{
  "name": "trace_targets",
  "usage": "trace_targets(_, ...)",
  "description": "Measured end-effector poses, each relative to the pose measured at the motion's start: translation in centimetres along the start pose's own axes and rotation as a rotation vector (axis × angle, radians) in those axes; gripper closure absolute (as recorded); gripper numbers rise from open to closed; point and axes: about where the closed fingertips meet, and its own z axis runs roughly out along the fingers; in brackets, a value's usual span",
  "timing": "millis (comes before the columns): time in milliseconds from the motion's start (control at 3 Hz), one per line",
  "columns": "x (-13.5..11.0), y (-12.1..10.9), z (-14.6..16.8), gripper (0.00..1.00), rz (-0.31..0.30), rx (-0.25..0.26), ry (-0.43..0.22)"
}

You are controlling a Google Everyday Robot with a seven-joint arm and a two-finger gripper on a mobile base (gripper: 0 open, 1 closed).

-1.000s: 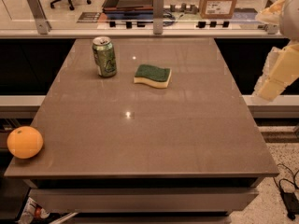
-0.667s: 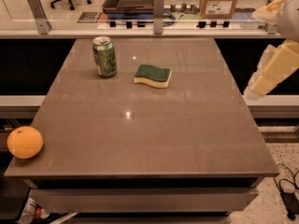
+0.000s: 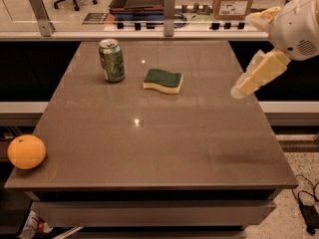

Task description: Move sponge near orange

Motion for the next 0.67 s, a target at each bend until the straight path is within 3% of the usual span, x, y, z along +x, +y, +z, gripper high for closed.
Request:
trace_targets(333, -0.5, -0.8, 3.2, 0.00, 0.007, -0.021, -0.079)
trace_targets(667, -1.3, -1.1, 10.0, 0.00, 0.008, -0.049, -0.121)
